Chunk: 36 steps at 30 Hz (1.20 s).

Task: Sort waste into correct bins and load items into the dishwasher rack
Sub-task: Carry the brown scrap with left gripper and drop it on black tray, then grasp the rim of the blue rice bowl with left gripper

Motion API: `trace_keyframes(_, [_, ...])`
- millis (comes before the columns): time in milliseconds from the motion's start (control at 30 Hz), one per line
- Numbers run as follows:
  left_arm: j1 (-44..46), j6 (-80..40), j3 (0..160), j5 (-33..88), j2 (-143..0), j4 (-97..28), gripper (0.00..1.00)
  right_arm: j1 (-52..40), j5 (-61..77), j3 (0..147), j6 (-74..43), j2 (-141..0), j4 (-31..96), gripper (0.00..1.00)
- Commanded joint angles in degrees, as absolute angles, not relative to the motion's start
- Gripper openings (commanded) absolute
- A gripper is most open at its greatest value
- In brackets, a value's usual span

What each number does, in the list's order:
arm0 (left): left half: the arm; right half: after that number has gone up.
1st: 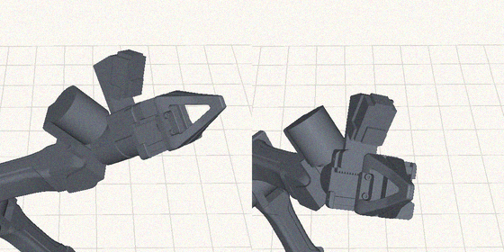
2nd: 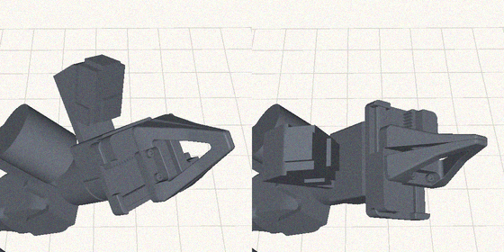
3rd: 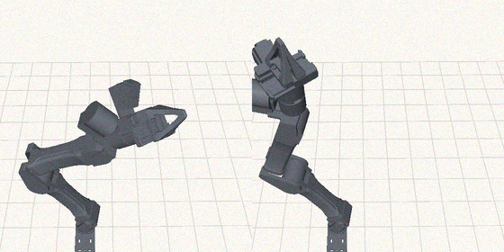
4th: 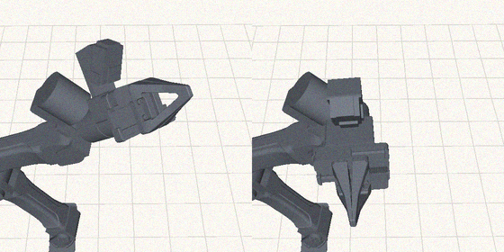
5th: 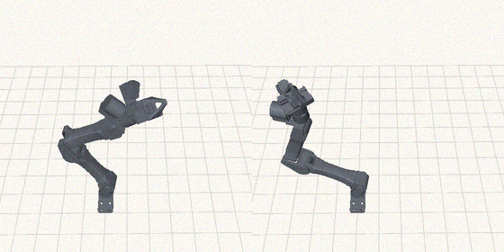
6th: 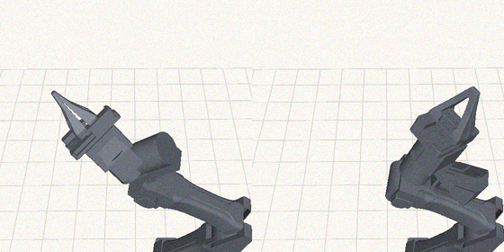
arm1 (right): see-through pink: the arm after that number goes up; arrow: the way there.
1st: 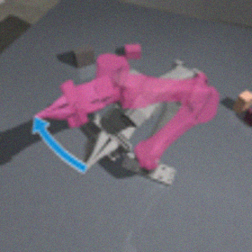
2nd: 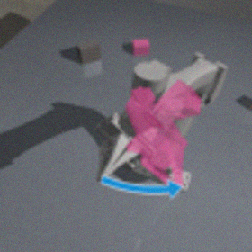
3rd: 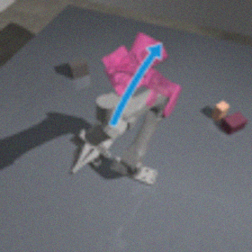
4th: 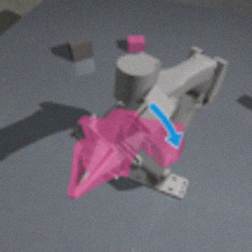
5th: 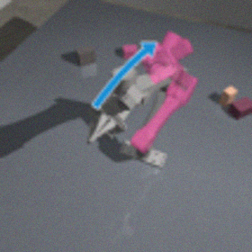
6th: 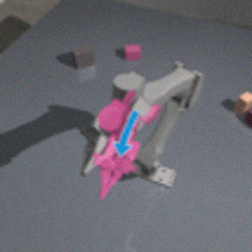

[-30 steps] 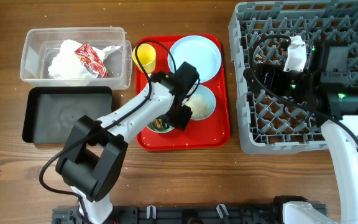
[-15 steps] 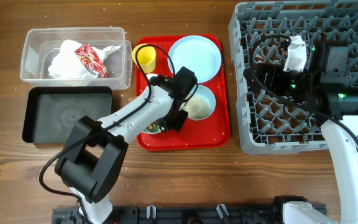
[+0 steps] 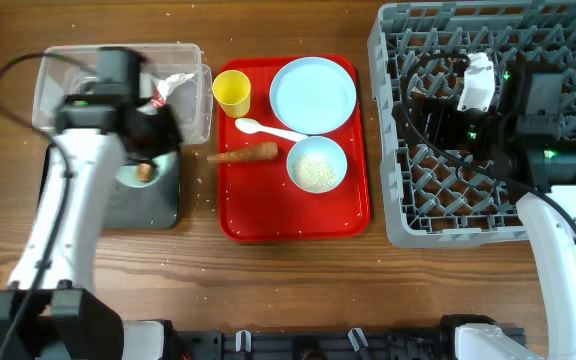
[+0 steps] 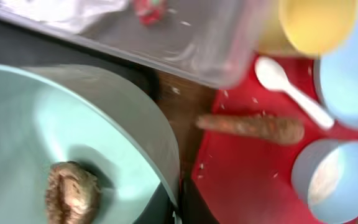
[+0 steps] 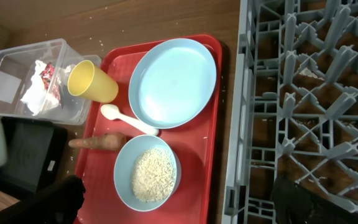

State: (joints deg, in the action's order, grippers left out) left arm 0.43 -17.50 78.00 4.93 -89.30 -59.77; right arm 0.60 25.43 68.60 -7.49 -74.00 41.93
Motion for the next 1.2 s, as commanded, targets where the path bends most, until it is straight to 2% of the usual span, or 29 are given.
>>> trace_keyframes(0, [-11.99, -17.15, 78.72, 12.53, -89.17, -59.55, 0.04, 0.73, 24.91, 67.92, -7.70, -74.06, 41.41, 1.00])
trace_keyframes(167, [-29.02, -9.08, 78.63, 33.76, -94.13, -56.18, 0.04, 0.73, 24.93, 67.92, -7.70, -74.06, 41.36, 1.00])
trace_keyframes(333, [-37.34, -2.94, 78.63, 52.58, -101.38, -56.88, 0.04, 0.73, 25.36, 67.92, -9.23, -74.06, 41.43, 1.00])
trace_keyframes(500, [-43.42, -1.65, 78.61, 67.24, -102.02, -61.91, 0.04, 0.73, 25.56, 67.92, -9.65, -74.06, 41.58, 1.00])
trace_keyframes(633, [-48.38, 1.32, 77.28, 65.17, -102.43, -61.43, 0.04, 0.73, 25.54, 67.92, -10.68, -74.06, 41.56, 1.00])
trace_keyframes(767, [-50.61, 1.30, 76.71, 76.31, -105.80, -63.68, 0.04, 0.73, 25.54, 67.92, -10.63, -74.06, 41.63, 1.00])
trace_keyframes(900, [-51.11, 0.84, 76.71, 77.65, -105.89, -62.15, 0.04, 0.73, 25.52, 67.92, -10.59, -74.06, 41.58, 1.00])
trace_keyframes(967, [-52.99, 0.86, 76.71, 83.11, -105.89, -62.08, 0.04, 0.73, 25.52, 67.92, -10.57, -74.06, 41.63, 1.00])
trace_keyframes(1067, [-56.71, -1.56, 76.71, 77.84, -106.34, -53.93, 0.04, 0.73, 25.52, 67.92, -10.55, -74.06, 41.56, 1.00])
trace_keyframes(1167, [-57.41, -1.54, 76.71, 77.71, -107.00, -55.22, 0.04, 0.73, 25.52, 67.92, -10.57, -74.06, 41.32, 1.00])
